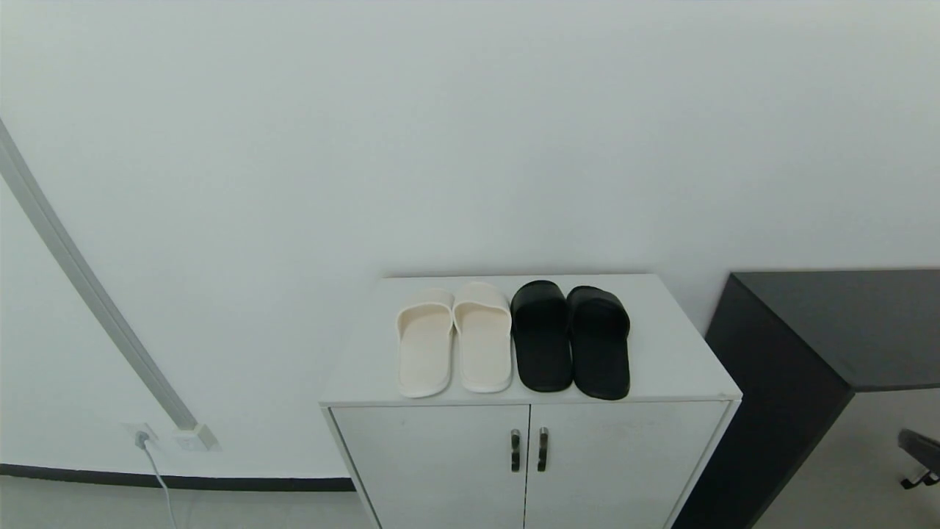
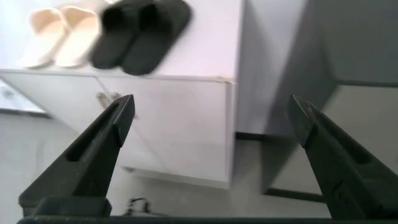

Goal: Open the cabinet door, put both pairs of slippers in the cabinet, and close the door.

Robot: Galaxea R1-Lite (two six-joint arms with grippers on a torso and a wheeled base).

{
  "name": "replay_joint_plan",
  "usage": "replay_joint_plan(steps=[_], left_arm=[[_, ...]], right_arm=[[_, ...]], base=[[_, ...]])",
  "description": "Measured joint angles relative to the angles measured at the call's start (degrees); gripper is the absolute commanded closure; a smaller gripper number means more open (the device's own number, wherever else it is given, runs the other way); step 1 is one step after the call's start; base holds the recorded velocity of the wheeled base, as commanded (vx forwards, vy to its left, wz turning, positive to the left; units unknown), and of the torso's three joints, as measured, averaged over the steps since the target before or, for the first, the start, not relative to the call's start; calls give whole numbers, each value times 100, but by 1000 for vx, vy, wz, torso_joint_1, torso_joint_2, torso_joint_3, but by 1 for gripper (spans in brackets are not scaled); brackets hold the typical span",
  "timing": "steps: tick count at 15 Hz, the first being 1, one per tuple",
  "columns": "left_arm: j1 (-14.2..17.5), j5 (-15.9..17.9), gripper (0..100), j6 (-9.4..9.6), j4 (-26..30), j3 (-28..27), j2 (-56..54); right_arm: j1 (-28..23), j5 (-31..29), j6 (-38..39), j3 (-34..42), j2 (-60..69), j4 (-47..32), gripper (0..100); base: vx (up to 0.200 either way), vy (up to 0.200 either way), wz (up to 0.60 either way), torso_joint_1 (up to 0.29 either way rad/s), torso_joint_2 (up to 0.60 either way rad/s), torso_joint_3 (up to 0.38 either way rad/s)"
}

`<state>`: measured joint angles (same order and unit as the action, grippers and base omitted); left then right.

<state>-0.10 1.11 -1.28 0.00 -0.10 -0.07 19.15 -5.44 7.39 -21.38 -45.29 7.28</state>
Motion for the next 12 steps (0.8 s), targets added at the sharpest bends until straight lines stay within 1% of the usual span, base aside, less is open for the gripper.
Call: replay_joint_plan(steps=[1, 3, 4, 5, 7, 9, 12], left_arm=[[0, 1, 100, 0, 0, 0, 0], [0, 1, 100, 5, 0, 0, 0], [-1, 1, 100, 2, 0, 0, 0], [0, 1, 100, 0, 0, 0, 0], [-6, 0, 100, 0, 0, 2, 0], [5, 1, 100, -2, 0, 0, 0], [0, 1, 100, -2, 2, 0, 0]], right_arm=[[634, -496, 288, -304, -484, 101, 0], [1604, -1276, 728, -913, -1410, 222, 0], [1958, -1531, 903, -1248, -1902, 273, 0], [2177, -1698, 1020, -1547, -2350, 301, 0], [2426, -1954, 1215, -2126, -3233, 364, 0], [2517, -2155, 1380, -2580, -3974, 503, 0], [2522, -2486, 1475, -3104, -5108, 1193, 0]], base=[[0, 0, 0, 0, 0, 0], [0, 0, 0, 0, 0, 0], [0, 0, 0, 0, 0, 0], [0, 0, 0, 0, 0, 0], [0, 0, 0, 0, 0, 0], [0, 0, 0, 0, 0, 0], [0, 0, 0, 0, 0, 0]])
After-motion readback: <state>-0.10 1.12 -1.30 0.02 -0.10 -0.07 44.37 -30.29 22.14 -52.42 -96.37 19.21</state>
